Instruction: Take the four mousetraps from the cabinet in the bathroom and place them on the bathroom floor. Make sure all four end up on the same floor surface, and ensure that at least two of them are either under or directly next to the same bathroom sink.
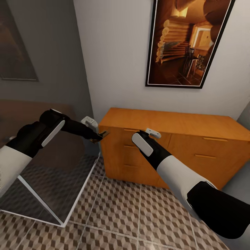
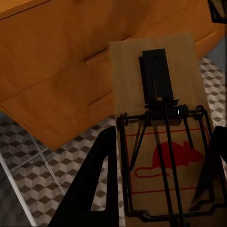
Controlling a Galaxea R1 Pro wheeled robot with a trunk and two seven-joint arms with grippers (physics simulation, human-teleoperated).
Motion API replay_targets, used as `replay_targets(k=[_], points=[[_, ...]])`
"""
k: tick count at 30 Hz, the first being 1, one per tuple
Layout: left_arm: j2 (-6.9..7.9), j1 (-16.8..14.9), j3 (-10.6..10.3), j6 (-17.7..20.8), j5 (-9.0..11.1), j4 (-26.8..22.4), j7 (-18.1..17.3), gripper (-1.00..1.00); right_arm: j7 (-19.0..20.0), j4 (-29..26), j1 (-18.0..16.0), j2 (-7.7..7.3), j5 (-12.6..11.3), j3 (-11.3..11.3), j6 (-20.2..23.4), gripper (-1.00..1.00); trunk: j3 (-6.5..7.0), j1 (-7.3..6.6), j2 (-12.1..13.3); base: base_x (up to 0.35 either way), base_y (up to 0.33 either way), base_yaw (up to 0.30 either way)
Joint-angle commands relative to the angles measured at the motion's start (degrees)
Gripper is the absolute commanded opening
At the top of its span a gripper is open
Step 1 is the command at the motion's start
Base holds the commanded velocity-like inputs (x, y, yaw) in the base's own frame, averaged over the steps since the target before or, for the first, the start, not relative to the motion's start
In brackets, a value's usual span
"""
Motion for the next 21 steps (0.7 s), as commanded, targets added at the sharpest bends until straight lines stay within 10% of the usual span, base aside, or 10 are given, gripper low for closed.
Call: replay_targets(k=[1, 21], points=[[0.00, -0.1, -0.1, 0.1, -0.1, -0.1, 0.0, -1.00, -0.3, 0.0, -0.1, -0.01, -0.1, 0.1, 0.6, -1.00, -0.06, -0.02, 0.0, -0.087, 0.000, 0.000], [-1.68, 1.2, -0.4, 0.1, 0.1, 0.4, 0.0, -1.00, 0.3, 0.5, 4.7, -1.36, 0.5, 0.3, 0.7, -1.00, -0.06, -0.02, 0.0, -0.007, 0.000, 0.000]])
